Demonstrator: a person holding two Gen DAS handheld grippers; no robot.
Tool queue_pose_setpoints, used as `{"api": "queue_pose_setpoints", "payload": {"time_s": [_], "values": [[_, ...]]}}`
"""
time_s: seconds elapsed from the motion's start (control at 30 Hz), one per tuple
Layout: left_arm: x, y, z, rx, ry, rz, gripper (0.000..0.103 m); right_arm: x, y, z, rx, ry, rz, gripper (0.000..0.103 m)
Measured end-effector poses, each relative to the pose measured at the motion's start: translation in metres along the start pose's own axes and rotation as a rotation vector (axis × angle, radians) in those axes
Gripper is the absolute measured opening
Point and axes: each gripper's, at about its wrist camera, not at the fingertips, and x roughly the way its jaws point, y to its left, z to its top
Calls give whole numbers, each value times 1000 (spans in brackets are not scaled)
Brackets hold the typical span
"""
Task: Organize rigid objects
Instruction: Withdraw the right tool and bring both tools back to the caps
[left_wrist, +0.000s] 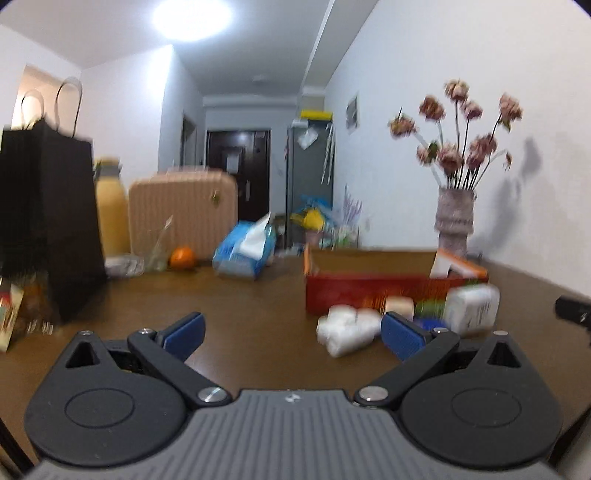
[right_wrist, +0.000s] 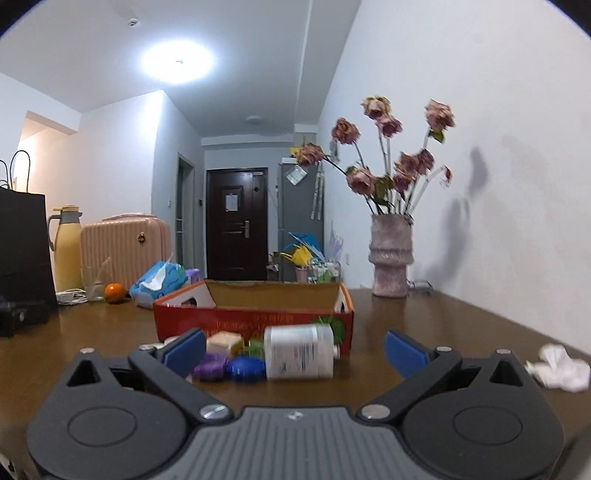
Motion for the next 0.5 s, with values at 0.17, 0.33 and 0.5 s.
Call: {"api": "queue_pose_setpoints", "payload": {"time_s": [0.17, 0.33, 0.5], "values": [[2, 6, -19, -29, 111, -38, 103, -23, 7, -22, 14, 55, -21, 103], [1, 3, -17, -37, 112, -61, 103, -38, 15, -32, 12, 46, -92, 103], [10, -4, -23, -21, 157, -81, 103, -24, 15, -33, -14, 101, -24, 103]]}}
